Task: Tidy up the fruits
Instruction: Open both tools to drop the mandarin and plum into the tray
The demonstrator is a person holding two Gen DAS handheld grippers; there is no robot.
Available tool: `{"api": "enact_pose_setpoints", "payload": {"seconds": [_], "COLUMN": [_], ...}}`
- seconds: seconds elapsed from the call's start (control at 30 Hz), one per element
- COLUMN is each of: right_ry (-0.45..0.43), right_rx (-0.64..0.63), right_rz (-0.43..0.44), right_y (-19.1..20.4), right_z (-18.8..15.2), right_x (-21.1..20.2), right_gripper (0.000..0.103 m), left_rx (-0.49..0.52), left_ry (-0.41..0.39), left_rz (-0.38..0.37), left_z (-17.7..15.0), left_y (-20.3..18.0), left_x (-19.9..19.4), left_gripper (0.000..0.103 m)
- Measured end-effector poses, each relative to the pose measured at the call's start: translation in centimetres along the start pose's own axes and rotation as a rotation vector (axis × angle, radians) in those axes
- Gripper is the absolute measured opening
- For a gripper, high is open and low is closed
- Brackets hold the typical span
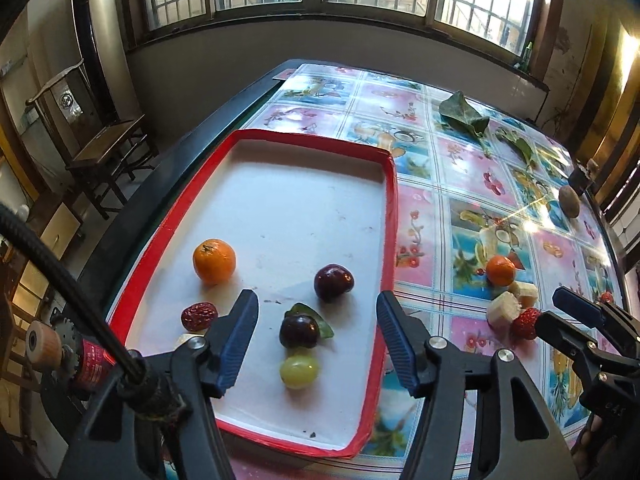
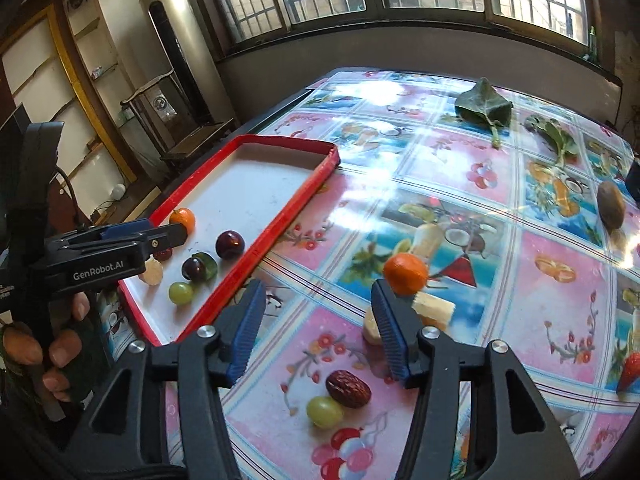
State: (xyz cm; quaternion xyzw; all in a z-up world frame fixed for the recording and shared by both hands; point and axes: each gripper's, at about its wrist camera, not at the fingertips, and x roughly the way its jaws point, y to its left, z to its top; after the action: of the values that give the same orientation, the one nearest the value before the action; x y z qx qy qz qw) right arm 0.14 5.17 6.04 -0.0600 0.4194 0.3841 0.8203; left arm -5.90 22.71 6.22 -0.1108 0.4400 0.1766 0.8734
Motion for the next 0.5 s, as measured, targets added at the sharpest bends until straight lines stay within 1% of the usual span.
{"api": "enact_pose_setpoints", "payload": {"seconds": [0.2, 0.23, 0.27, 0.5], "right_ry": [-0.013, -0.016, -0.019, -0.027], "right_rx": [0.048, 0.056, 0.064, 0.144], "right_rz": [-0.025, -0.029, -0.035, -0.082], "right_y": [-2.9, -3.4, -3.8, -7.6], "right_z": [-1.4, -1.7, -2.0, -4.3], "right_x": [-1.9, -2.3, -2.6, -4.7], "right_gripper": [0.057, 0.059, 0.06, 0.061], "left_rx": [0.028, 0.032, 0.038, 0.085], "left_ry": [0.006, 0.008, 0.013, 0.055], "left_rz": [-0.025, -0.033, -0.044, -0.103], "left_z": [-0.8, -1.0, -1.2, -3.0], "left_y": [-1.9, -2.2, -2.6, -5.4], "left_x": [-0.6, -0.7, -0.7, -0.6], "left_gripper": [0.065, 0.065, 0.065, 0.065]}}
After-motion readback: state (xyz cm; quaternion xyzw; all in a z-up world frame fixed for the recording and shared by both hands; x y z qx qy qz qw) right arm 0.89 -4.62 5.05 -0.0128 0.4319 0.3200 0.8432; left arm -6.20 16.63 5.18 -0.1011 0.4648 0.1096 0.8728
